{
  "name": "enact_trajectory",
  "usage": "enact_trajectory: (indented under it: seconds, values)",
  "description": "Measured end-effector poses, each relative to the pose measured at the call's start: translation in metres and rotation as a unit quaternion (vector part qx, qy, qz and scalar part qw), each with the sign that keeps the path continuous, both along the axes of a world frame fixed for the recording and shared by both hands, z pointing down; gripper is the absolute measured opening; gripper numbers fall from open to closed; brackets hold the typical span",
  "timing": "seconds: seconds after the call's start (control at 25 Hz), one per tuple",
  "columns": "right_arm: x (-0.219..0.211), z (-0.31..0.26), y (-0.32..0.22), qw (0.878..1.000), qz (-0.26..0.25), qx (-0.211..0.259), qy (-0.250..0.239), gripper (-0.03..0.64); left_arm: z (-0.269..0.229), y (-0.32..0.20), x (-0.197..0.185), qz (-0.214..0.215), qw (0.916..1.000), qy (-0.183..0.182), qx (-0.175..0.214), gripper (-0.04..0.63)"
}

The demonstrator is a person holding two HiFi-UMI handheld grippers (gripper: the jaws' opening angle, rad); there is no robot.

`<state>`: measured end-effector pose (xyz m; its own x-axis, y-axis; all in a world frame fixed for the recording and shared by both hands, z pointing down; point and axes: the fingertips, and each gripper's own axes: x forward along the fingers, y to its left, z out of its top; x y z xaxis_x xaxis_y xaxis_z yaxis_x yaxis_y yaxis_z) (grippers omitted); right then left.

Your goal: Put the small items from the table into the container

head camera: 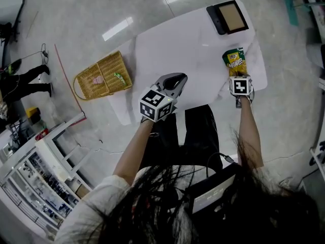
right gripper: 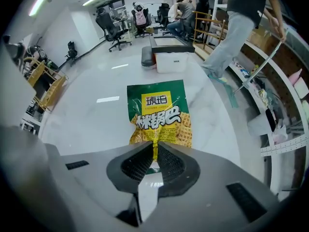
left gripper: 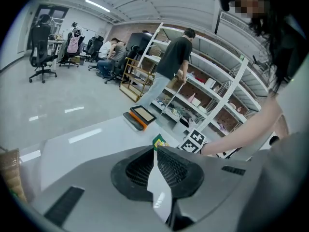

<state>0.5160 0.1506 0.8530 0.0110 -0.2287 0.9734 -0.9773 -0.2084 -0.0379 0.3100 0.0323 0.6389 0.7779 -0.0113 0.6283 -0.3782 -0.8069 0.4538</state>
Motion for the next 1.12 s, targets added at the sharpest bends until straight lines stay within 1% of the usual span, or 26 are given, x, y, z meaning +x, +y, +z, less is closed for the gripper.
enact_trajectory:
  seconds: [0.2,0.52,0.88,1.0,1.12]
  values:
    - [0.002,-0.014,-0.006,1.0,0.011,0.021,-0.013,0.025,-0.003,-0.008,-0.009,-0.009,0.9999,0.0,0.006,0.015]
    - [-0.033,-0.058,-0.016,0.997,-0.011,0.062,-0.036,0.023,-0.022,-0.014,-0.029,-0.043,0.9989,0.005,0.016,0.014]
    - [-0.087,-0.129,-0.06,0.989,-0.072,0.11,-0.066,0.023,-0.062,-0.027,-0.05,-0.098,0.9941,0.027,0.04,0.015]
    - [-0.107,-0.156,-0.074,0.984,-0.098,0.124,-0.077,0.023,-0.077,-0.031,-0.064,-0.114,0.9917,0.03,0.05,0.015]
    - [-0.129,-0.182,-0.09,0.978,-0.134,0.136,-0.081,0.023,-0.09,-0.036,-0.086,-0.142,0.9876,0.034,0.058,0.015]
